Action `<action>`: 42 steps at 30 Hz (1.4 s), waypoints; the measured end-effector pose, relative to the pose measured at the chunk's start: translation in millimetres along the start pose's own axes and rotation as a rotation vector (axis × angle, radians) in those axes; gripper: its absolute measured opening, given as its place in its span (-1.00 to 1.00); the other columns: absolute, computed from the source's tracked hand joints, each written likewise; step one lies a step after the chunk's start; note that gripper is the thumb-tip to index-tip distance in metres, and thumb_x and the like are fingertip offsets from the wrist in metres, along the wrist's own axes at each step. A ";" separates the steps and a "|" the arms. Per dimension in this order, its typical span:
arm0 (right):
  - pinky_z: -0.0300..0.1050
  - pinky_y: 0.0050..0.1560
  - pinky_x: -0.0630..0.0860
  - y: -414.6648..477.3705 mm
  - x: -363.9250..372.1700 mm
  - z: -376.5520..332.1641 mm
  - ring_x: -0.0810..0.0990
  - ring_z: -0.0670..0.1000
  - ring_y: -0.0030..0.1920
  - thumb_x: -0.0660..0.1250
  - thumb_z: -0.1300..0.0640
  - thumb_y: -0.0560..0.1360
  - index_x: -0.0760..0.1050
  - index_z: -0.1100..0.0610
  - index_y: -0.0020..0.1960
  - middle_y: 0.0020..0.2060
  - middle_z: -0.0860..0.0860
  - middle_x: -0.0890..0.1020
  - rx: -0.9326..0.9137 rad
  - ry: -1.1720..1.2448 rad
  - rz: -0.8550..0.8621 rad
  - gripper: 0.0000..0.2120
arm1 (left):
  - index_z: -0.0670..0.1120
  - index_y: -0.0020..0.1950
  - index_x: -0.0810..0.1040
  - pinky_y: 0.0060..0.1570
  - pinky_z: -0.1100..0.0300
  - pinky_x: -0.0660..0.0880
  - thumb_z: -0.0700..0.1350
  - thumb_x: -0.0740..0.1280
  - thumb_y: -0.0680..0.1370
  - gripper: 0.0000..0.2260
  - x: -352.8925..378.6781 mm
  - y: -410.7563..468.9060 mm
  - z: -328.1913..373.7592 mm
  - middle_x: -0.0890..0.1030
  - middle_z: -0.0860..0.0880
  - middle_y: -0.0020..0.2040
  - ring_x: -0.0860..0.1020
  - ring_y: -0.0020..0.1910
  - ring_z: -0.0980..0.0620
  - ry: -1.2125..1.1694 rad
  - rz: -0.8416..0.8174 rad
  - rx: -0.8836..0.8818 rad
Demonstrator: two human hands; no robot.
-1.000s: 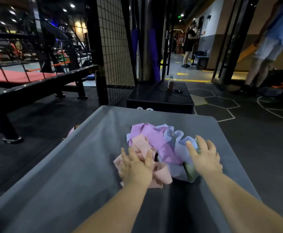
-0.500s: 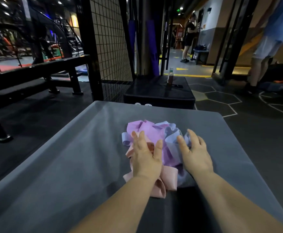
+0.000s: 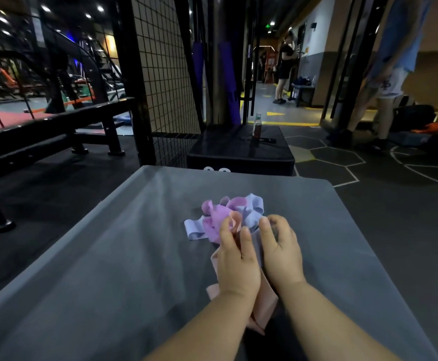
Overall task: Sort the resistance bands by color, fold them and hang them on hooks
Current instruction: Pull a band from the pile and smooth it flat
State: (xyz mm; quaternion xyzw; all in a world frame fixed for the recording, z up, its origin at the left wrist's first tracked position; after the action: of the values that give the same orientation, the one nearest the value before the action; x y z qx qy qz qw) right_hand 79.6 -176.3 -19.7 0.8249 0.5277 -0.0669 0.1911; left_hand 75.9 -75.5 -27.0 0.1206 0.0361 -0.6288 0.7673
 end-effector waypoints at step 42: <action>-0.24 -0.16 0.43 -216.8 -12.5 -137.1 0.53 -0.05 -0.13 0.34 -0.05 0.48 0.46 -0.09 -0.12 -0.10 -0.02 0.57 -0.067 0.253 -0.033 -0.92 | -0.01 0.47 0.36 0.07 0.64 0.24 0.21 0.06 0.54 -0.44 -175.5 -177.5 77.2 0.48 0.16 0.31 0.42 0.17 0.45 0.008 0.214 0.323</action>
State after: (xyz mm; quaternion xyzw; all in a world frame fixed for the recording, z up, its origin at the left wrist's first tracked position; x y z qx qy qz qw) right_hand -132.7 -53.7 57.0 0.8111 0.5631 0.0524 0.1493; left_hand -140.6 42.6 59.2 0.2479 -0.0752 -0.5408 0.8002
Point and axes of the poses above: each hand's wrist, its own y-axis towards the middle knuckle, its own x-axis out of the palm, z = x × y, the point moved 3 cm from there along y, towards the middle knuckle
